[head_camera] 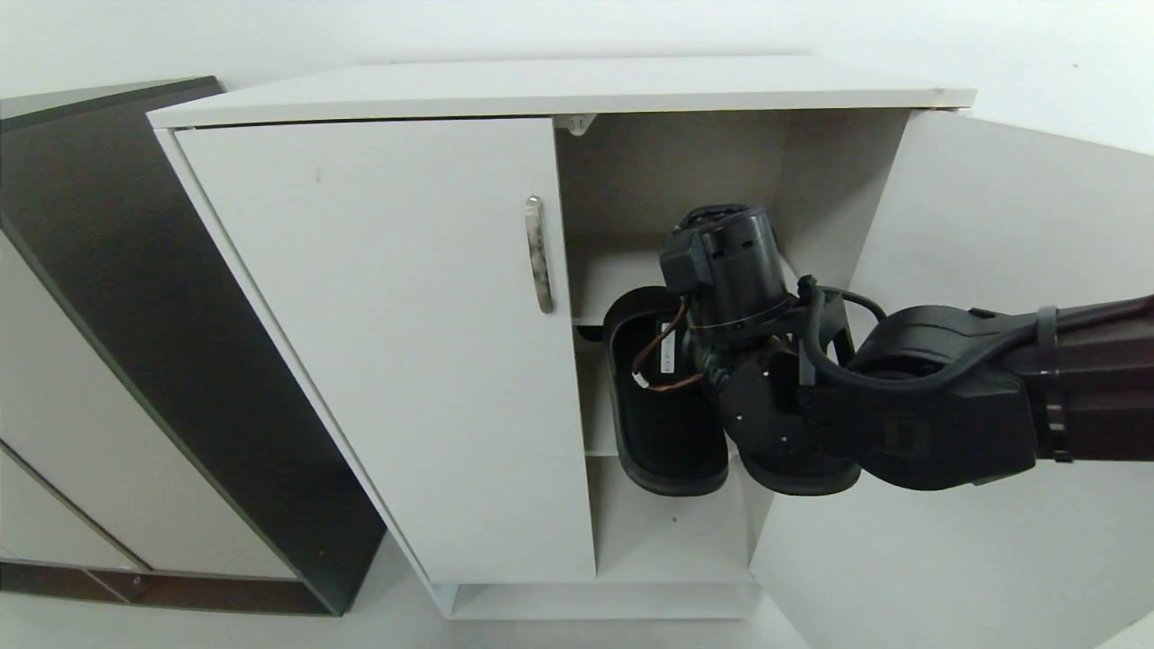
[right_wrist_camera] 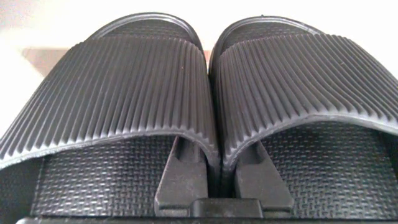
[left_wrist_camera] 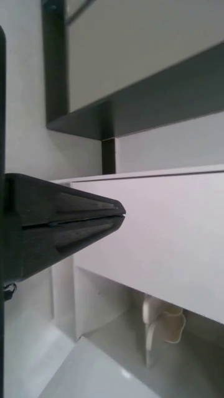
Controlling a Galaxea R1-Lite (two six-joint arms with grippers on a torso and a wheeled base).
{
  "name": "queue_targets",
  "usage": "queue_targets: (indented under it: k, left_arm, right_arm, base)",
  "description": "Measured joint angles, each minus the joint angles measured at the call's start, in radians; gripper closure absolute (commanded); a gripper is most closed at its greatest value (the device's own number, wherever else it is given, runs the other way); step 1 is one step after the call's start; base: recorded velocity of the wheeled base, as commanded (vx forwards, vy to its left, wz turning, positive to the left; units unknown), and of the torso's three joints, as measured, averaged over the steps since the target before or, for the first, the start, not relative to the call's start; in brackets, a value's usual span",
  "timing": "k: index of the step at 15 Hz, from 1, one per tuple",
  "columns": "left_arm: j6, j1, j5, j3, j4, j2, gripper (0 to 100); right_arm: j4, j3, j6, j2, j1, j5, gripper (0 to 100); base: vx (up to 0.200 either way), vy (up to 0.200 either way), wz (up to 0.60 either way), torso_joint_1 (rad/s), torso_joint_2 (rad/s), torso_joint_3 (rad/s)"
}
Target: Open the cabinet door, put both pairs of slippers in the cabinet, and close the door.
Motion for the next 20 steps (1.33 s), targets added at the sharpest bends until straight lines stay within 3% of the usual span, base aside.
queue_targets:
  k: [6,14,20]
  left_arm:
    - [0.001,-0.001,-0.001,0.000,0.001,0.000,100]
    - [-0.001,-0.001,0.000,0.000,0.000,0.000,100]
    - [-0.003,-0.001,0.001,0.000,0.000,0.000,100]
  right_arm:
    - [0.000,0.000,0.001,0.001,-0.008,-0.002,100]
    - [-0.115,0.072,-0.038,0.003,-0.030,0.007,100]
    - [-0.113,-0.066,-0.063,0.073,-0.096,0.036,100]
  base:
    - [0.200,0.000,0.00,-0.001,0.00,0.003]
    - [0.000,0.000,0.00,0.000,0.00,0.000]
    - [0.000,0.000,0.00,0.000,0.00,0.000]
